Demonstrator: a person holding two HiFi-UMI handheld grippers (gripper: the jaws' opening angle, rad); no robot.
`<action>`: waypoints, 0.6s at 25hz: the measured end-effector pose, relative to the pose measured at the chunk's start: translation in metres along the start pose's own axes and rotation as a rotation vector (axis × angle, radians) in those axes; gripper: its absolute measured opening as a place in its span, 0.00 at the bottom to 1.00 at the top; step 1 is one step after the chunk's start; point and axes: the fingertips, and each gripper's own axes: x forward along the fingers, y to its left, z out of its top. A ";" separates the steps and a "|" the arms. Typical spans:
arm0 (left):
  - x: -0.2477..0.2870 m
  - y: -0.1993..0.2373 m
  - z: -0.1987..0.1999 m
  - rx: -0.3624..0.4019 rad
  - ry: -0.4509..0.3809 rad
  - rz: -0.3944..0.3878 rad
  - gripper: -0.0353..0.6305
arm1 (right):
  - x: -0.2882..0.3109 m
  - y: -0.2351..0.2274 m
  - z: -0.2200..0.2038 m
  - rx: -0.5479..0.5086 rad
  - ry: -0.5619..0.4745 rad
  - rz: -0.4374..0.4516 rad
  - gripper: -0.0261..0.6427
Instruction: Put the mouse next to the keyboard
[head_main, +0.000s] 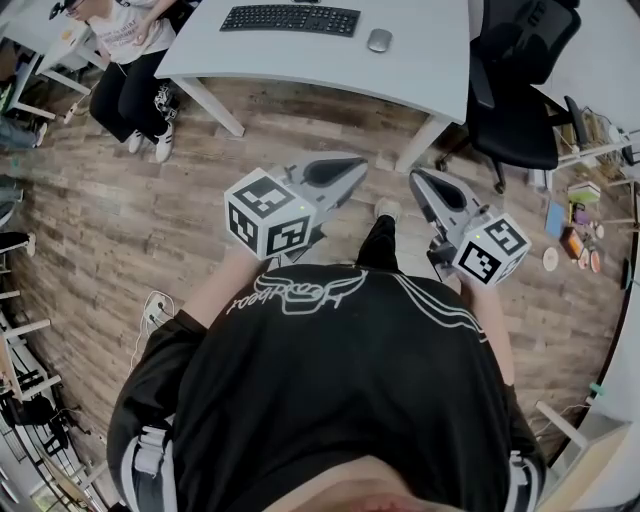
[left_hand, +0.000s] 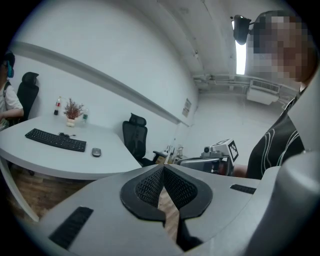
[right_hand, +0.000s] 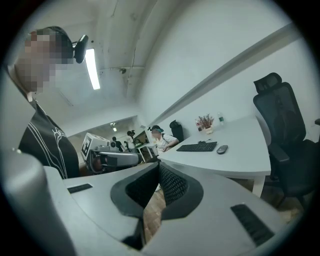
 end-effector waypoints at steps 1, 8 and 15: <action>-0.002 -0.003 -0.003 0.001 0.002 -0.002 0.06 | -0.002 0.003 -0.001 0.007 -0.003 -0.001 0.05; -0.005 -0.008 -0.010 -0.007 0.008 -0.009 0.06 | -0.006 0.006 -0.008 0.016 0.018 -0.022 0.05; -0.003 -0.006 -0.015 -0.032 0.020 -0.013 0.06 | -0.006 0.005 -0.013 0.039 0.027 -0.010 0.05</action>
